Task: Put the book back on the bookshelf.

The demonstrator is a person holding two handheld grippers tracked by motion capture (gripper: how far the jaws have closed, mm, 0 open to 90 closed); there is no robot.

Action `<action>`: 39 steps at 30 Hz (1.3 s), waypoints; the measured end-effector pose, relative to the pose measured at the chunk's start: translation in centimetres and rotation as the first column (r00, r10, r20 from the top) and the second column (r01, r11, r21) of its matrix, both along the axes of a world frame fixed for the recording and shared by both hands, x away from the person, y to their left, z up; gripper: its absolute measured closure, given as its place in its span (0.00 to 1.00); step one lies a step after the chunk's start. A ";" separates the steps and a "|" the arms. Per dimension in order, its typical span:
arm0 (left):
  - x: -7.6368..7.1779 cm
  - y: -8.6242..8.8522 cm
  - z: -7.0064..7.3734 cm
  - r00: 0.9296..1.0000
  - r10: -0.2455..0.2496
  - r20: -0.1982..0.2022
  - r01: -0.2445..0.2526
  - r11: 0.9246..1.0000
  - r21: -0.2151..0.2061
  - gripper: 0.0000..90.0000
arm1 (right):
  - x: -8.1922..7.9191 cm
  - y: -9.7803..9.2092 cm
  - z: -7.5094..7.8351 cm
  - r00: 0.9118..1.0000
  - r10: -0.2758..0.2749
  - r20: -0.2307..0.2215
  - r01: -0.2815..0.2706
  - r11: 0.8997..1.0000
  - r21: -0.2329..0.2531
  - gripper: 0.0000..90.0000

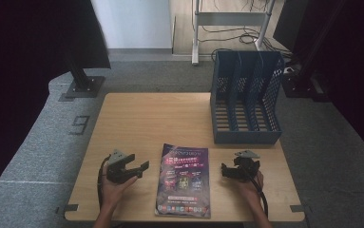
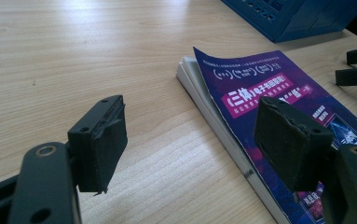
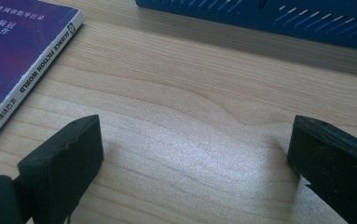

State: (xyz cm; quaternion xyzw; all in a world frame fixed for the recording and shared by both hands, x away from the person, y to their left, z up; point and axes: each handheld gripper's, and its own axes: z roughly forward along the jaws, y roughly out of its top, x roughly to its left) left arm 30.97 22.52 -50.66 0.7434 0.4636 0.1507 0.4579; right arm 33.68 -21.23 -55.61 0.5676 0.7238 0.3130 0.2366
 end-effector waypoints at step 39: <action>0.1 0.4 -0.1 1.000 0.023 -0.020 -0.023 1.000 0.001 0.29 | -1.2 3.7 5.0 0.978 0.150 0.146 -0.163 0.983 0.080 0.18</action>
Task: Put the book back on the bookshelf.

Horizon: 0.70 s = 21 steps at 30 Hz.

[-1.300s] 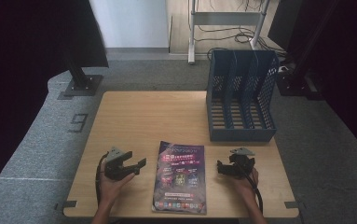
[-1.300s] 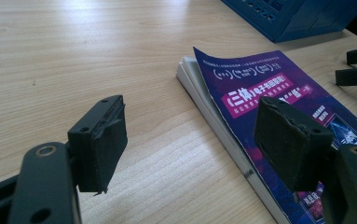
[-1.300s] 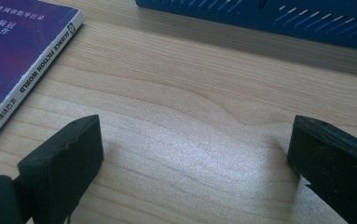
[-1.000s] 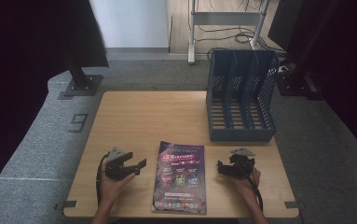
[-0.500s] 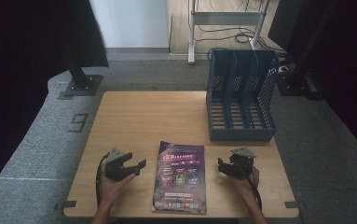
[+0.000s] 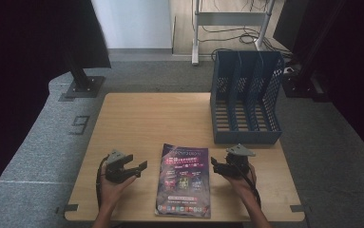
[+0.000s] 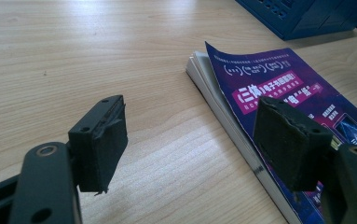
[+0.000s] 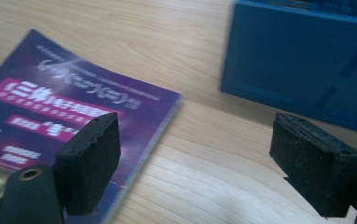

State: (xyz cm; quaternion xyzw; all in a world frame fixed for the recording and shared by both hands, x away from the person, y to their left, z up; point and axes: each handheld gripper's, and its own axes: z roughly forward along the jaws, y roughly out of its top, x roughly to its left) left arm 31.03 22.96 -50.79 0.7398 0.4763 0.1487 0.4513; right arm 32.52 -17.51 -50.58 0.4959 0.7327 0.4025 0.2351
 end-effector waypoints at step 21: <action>-0.1 -1.2 -0.2 0.999 -0.037 0.002 0.037 0.999 0.009 0.29 | -0.5 4.1 -1.4 0.995 0.098 -0.035 -0.097 0.995 0.034 0.18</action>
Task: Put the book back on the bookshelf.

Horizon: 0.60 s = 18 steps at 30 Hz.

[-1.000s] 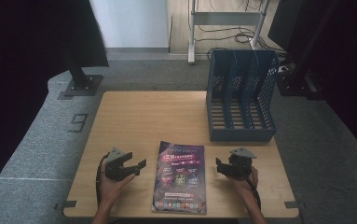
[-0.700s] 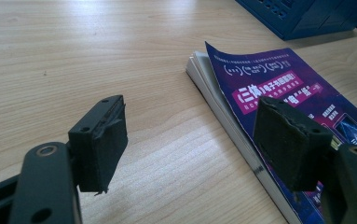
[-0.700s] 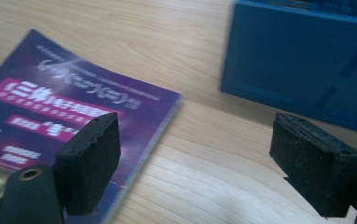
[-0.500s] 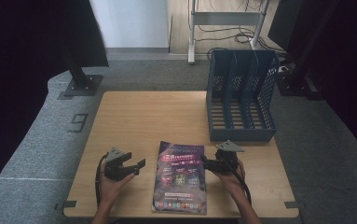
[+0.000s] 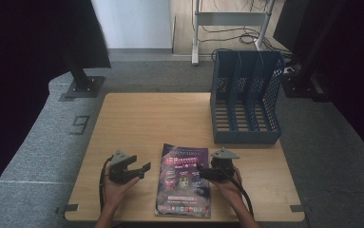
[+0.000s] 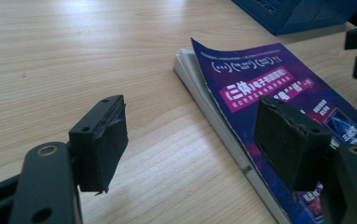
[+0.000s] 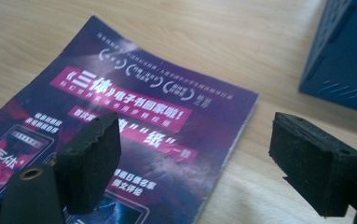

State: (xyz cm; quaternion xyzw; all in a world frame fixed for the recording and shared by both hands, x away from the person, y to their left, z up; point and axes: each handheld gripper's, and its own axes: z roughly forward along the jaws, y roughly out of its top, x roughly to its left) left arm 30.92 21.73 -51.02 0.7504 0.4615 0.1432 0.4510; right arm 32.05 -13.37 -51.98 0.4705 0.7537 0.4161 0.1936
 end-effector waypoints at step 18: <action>0.0 -0.7 -0.2 1.000 -0.020 -0.004 0.020 1.000 0.008 0.29 | -0.1 2.3 -2.5 0.997 0.047 -0.058 -0.051 0.997 -0.063 0.18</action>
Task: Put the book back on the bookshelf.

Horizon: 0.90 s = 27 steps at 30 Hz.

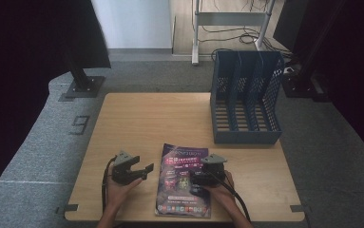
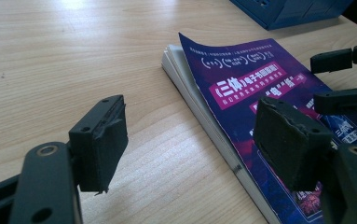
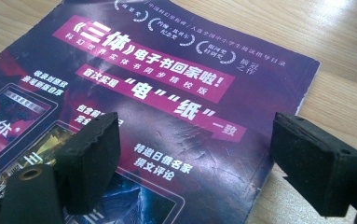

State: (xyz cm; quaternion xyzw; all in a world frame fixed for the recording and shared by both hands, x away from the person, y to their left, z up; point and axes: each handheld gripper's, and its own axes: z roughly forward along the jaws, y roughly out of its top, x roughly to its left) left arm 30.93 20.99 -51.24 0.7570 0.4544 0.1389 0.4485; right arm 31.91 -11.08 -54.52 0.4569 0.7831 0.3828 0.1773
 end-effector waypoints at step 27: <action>-0.1 -0.9 -0.1 1.000 -0.012 0.001 0.012 1.000 0.014 0.29 | 0.5 -0.6 -0.6 0.999 -0.029 -0.043 0.030 0.999 0.017 0.15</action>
